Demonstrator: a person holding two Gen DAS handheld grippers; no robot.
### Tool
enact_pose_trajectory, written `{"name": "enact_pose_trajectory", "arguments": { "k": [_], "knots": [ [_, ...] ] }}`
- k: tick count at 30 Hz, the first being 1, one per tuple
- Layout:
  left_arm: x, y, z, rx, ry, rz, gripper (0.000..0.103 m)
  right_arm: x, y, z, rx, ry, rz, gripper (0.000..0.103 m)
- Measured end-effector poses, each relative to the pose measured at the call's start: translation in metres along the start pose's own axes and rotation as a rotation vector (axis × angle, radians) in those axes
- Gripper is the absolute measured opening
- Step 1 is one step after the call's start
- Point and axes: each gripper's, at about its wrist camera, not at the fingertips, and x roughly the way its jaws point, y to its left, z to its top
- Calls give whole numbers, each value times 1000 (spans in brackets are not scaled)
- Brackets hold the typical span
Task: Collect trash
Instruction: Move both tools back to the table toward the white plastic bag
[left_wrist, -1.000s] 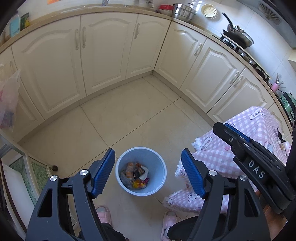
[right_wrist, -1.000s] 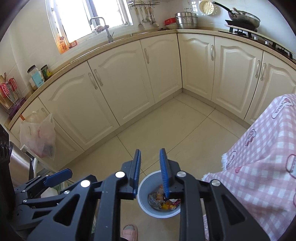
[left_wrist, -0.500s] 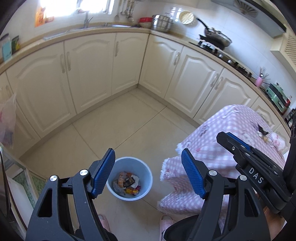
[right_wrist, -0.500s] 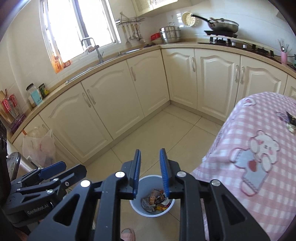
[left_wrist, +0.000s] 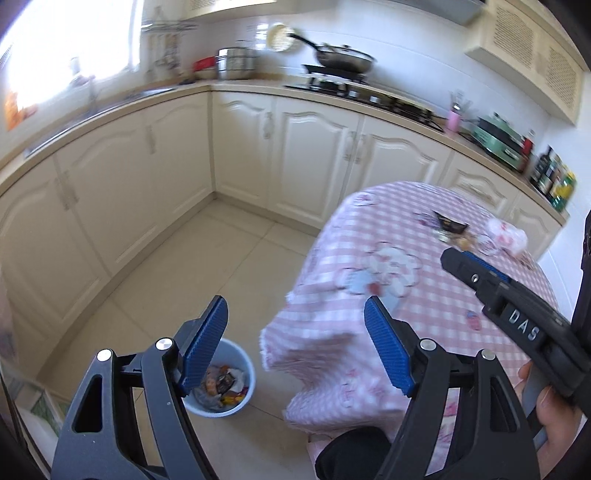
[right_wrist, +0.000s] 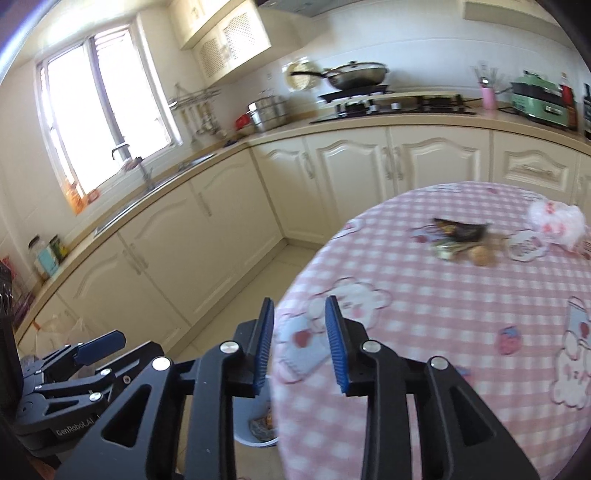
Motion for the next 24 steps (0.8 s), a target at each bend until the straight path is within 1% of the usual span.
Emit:
{"name": "enact_pose_trajectory", "arguments": {
  "k": [3,6,8,12,15,17,20,24],
  "knots": [
    [6,-33,4,48,9,-41,74,-15,-43,5,58,-27,-52,30],
    [14,-64,7,94,12,-75,76,-27,-83,9,105,-46,-102,31],
    [21,-82,10,113,20,-97,77,-36,-105,9,132,-57,-136,35],
    [41,-121,16,154,46,-154,77,-47,-152,7,199,-69,-203,35],
    [60,-146,21,170,65,-189,77,-48,-179,5,242,-64,-232,37],
    [73,-160,25,183,72,-199,77,-46,-195,4,260,-57,-248,38],
    [95,-176,31,192,95,-202,77,-37,-211,7,267,-37,-260,39],
    [117,-188,42,191,109,-205,77,-25,-226,14,263,-25,-276,40]
  ]
}}
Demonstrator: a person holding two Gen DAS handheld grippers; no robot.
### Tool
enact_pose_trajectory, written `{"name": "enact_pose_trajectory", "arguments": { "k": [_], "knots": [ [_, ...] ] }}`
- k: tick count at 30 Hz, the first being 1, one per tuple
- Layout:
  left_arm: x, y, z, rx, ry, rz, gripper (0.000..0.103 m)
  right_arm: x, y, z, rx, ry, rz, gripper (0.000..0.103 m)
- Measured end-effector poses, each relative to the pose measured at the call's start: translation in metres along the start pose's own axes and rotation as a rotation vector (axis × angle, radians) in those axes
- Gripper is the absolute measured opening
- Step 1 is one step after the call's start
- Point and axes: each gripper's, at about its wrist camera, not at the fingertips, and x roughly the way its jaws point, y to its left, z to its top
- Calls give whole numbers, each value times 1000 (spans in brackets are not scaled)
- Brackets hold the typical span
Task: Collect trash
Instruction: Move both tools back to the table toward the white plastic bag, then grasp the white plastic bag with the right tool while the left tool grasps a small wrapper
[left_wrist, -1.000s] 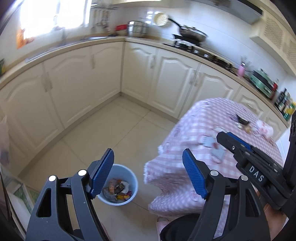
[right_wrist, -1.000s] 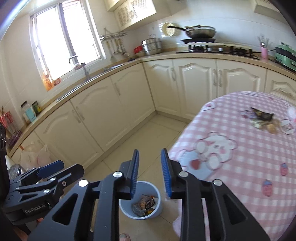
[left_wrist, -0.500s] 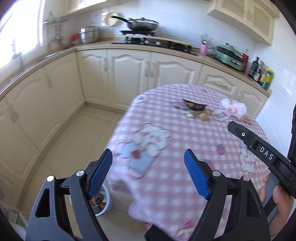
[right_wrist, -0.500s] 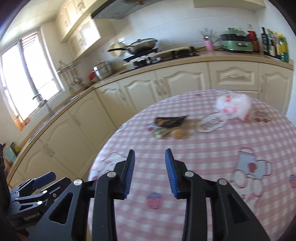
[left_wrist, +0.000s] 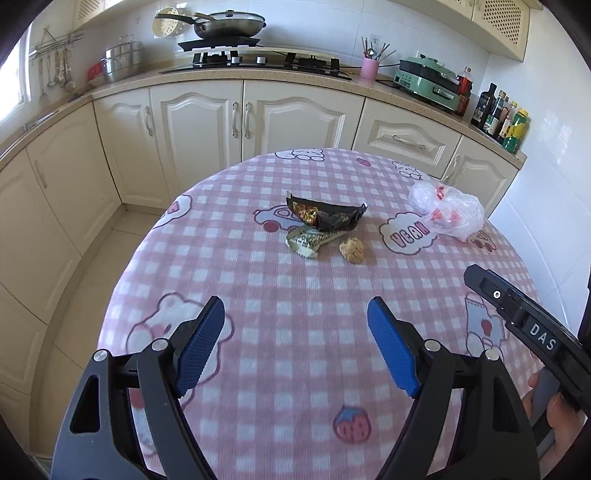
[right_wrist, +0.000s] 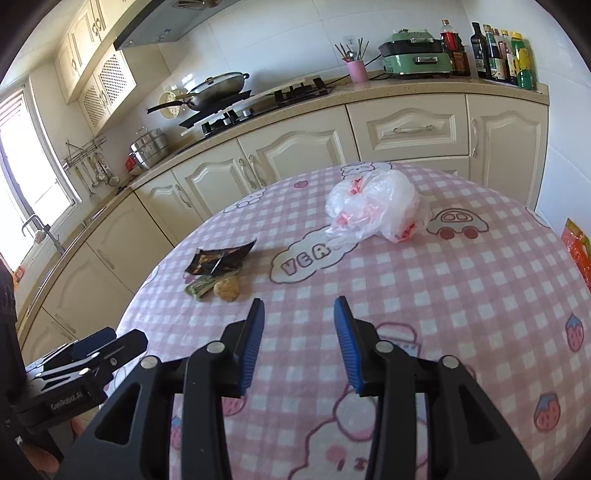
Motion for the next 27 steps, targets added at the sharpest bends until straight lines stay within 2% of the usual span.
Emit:
{"name": "enact_pose_trajectory", "arguments": {
  "k": [3,8,14,19,20,22,23,25,26,27],
  "knots": [
    [13,0,14,-22,-3,-22,77,9,-10,13,6,-6,-29,44],
    [40,-2,40,-50,-7,-15,77,26,-25,38,30,-41,-81,62],
    [76,3,66,-100,16,-34,77,53,-49,60,101,-57,-174,65],
    [97,4,77,-136,47,-70,75,77,-67,71,142,-32,-154,64],
    [101,3,77,-138,54,-78,71,78,-68,71,142,-30,-147,53],
    [107,1,77,-137,68,-101,53,77,-68,71,130,-29,-127,42],
    [111,0,76,-135,81,-106,47,76,-66,71,115,-30,-127,39],
    [115,-2,73,-132,94,-110,19,73,-61,71,89,-36,-131,35],
    [115,-1,72,-136,92,-120,17,72,-59,71,82,-38,-125,32],
    [111,-1,72,-139,80,-125,2,69,-55,70,69,-46,-124,31]
  ]
}}
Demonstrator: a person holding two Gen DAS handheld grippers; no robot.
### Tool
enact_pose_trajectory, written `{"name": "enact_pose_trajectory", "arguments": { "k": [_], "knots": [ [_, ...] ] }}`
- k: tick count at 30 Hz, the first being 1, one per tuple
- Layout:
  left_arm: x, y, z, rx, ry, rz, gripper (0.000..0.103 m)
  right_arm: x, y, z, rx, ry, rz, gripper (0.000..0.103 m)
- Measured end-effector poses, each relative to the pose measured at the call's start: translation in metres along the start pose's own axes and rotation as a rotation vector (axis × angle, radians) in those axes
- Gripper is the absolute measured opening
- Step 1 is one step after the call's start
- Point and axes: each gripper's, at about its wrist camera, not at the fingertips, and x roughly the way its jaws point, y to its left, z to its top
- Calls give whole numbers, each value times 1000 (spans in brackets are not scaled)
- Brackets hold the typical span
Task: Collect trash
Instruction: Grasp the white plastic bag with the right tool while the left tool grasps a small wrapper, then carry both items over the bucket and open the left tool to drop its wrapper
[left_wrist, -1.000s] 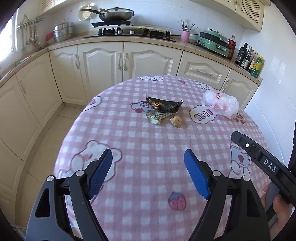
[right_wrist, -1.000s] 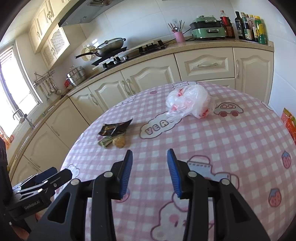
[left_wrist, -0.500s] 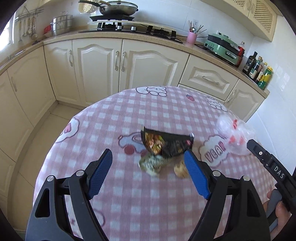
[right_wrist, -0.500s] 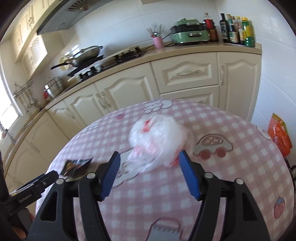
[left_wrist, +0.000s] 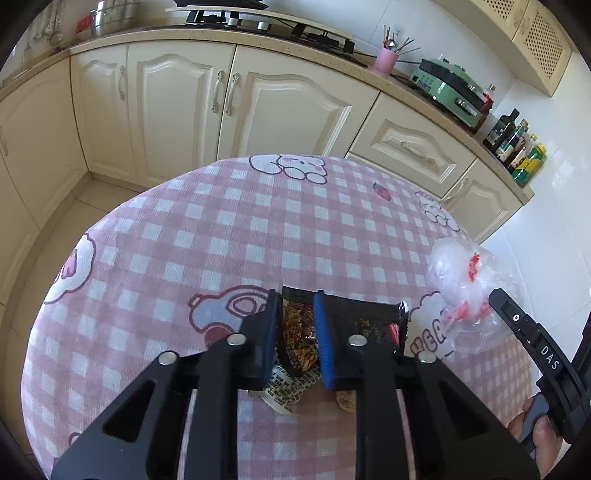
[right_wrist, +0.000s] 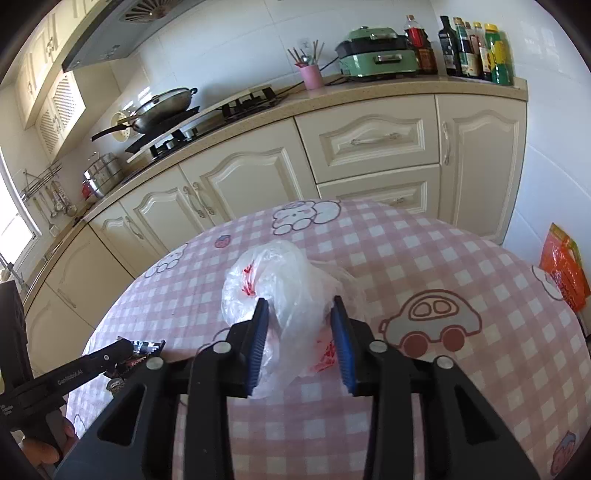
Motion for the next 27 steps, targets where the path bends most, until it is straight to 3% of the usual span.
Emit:
{"name": "enact_pose_trajectory", "arguments": {
  "k": [8,12,20,27],
  "knots": [
    [-64,-5,-4,38,-122,-32,0,-41,38,-6,-98,-93,49,25],
    [-101,7,-11,9,-169,-43,0,-66,58,-13,-113,-114,98,25],
    [-179,44,-44,-36,-256,17,0,-118,110,-36,-156,-127,205,25],
    [-233,86,-86,-79,-296,105,0,-152,176,-79,-234,-92,307,25]
  ]
}}
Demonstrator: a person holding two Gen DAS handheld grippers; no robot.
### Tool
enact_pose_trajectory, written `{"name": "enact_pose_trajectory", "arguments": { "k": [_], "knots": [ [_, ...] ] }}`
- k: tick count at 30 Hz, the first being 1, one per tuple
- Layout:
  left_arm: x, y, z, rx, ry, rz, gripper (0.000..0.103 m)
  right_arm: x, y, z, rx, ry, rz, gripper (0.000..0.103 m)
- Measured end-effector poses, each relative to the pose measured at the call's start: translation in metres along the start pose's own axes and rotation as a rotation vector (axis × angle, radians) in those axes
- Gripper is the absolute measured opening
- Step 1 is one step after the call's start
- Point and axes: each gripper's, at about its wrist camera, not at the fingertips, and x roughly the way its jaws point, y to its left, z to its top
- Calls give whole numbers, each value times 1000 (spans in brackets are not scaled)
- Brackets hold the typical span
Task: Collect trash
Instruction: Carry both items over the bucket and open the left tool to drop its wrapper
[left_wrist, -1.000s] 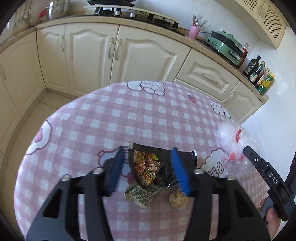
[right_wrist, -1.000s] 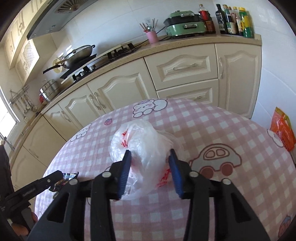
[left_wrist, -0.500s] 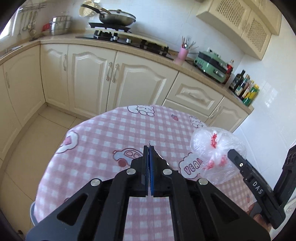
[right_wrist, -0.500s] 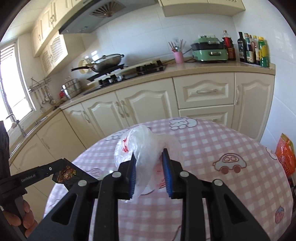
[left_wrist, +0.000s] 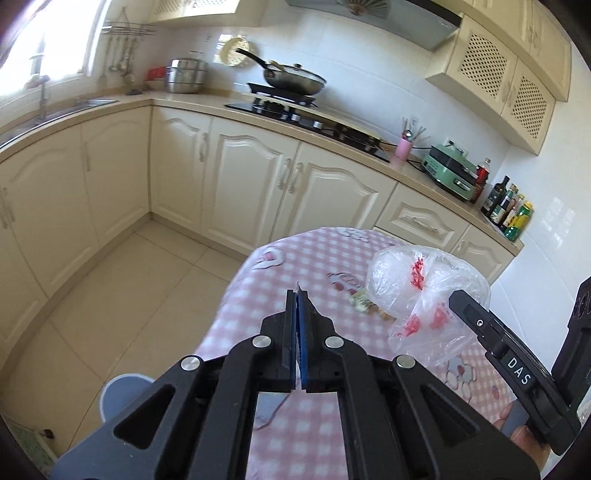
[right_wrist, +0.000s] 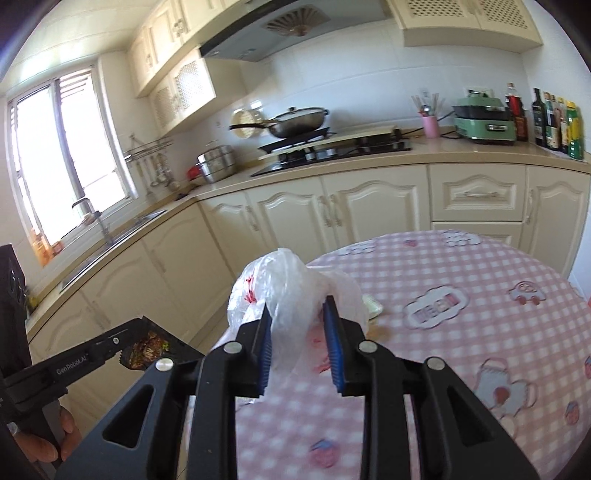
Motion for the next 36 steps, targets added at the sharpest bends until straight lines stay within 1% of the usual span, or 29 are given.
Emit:
{"name": "enact_pose_trajectory", "arguments": {
  "k": [6,10,15,18,21,23,27,30,33,35,36],
  "knots": [
    [-36,50,-21,-44,-12,77,0,4,68,-33,-52,70,91,25],
    [-52,93,-36,-94,-12,139,0,16,120,-60,-108,134,150,25],
    [-59,138,-54,-150,8,212,0,35,170,-91,-166,207,197,25],
    [-55,170,-67,-194,41,255,0,48,193,-110,-193,252,218,25],
    [-47,193,-79,-227,78,280,0,64,208,-127,-217,292,225,25],
    [-37,209,-87,-248,106,311,0,73,214,-137,-226,308,223,25],
    [-21,232,-99,-282,150,330,1,89,224,-151,-242,326,207,25],
    [-7,246,-101,-297,172,338,2,103,226,-158,-241,346,197,25],
    [0,254,-100,-304,168,324,5,113,227,-162,-236,360,187,25],
    [3,258,-100,-309,163,327,15,119,227,-164,-232,368,182,25],
    [5,258,-100,-309,161,330,28,122,228,-166,-230,374,180,25]
  ]
}}
